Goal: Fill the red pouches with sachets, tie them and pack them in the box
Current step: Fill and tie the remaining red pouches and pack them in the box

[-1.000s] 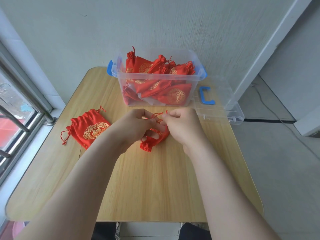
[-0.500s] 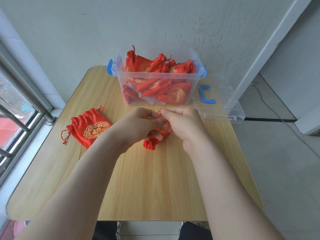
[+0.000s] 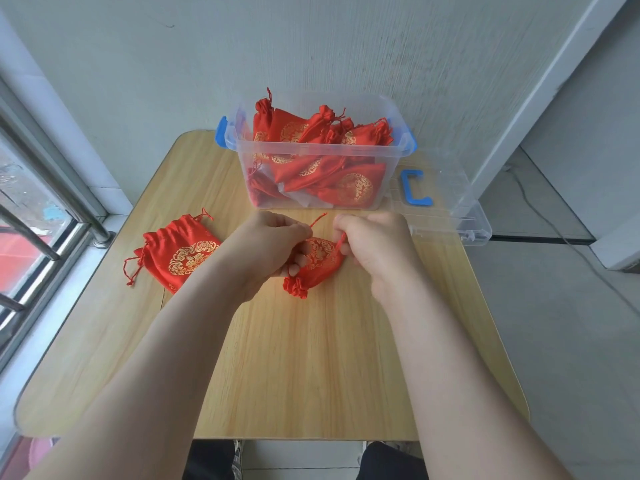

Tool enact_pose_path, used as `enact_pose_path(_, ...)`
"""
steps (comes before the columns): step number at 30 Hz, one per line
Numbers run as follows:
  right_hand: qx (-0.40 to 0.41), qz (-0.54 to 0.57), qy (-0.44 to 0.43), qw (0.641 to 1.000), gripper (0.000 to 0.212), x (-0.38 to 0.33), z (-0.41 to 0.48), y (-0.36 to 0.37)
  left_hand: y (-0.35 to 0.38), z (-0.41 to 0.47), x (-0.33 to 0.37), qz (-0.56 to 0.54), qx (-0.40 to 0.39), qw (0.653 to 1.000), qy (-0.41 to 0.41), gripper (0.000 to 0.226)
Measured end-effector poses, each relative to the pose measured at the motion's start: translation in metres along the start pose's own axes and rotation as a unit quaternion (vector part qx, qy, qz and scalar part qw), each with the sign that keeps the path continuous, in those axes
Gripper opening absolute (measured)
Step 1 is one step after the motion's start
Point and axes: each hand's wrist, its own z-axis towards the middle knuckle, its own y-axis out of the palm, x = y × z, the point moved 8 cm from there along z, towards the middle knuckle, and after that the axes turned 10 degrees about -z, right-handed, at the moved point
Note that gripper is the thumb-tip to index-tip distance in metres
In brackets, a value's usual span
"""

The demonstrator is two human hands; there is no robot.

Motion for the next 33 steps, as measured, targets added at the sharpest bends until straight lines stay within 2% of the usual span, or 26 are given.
enact_pose_path(5, -0.092, 0.057, -0.05, 0.993, 0.008, -0.014, -0.005, 0.009, 0.009, -0.005, 0.001, 0.076, -0.064, 0.995, 0.008, 0.022)
enact_pose_path(11, -0.047, 0.02, -0.083, 0.995, 0.005, -0.014, 0.0, 0.002, 0.015, -0.006, 0.002, 0.074, -0.096, 0.993, 0.0, 0.02)
enact_pose_path(15, -0.049, 0.026, -0.085, 0.995, 0.005, -0.012, 0.001, 0.0, 0.018, -0.008, 0.004, 0.063, -0.12, 0.991, 0.0, 0.025)
enact_pose_path(21, -0.042, 0.019, -0.096, 0.994, 0.01, -0.015, 0.001, -0.002, 0.009, -0.005, 0.003, 0.067, -0.086, 0.994, 0.018, 0.025)
enact_pose_path(24, -0.027, -0.067, -0.149, 0.986, 0.019, -0.024, -0.002, -0.005, 0.002, -0.002, 0.002, 0.054, -0.053, 0.997, 0.023, 0.024)
enact_pose_path(28, -0.021, -0.231, -0.286, 0.93, 0.025, -0.044, -0.019, 0.003, -0.003, 0.0, 0.0, 0.028, -0.03, 0.999, 0.01, 0.022)
enact_pose_path(33, -0.006, -0.277, -0.328, 0.903, 0.022, -0.048, -0.023, 0.002, -0.002, -0.001, -0.001, -0.006, -0.031, 0.999, -0.012, 0.019)
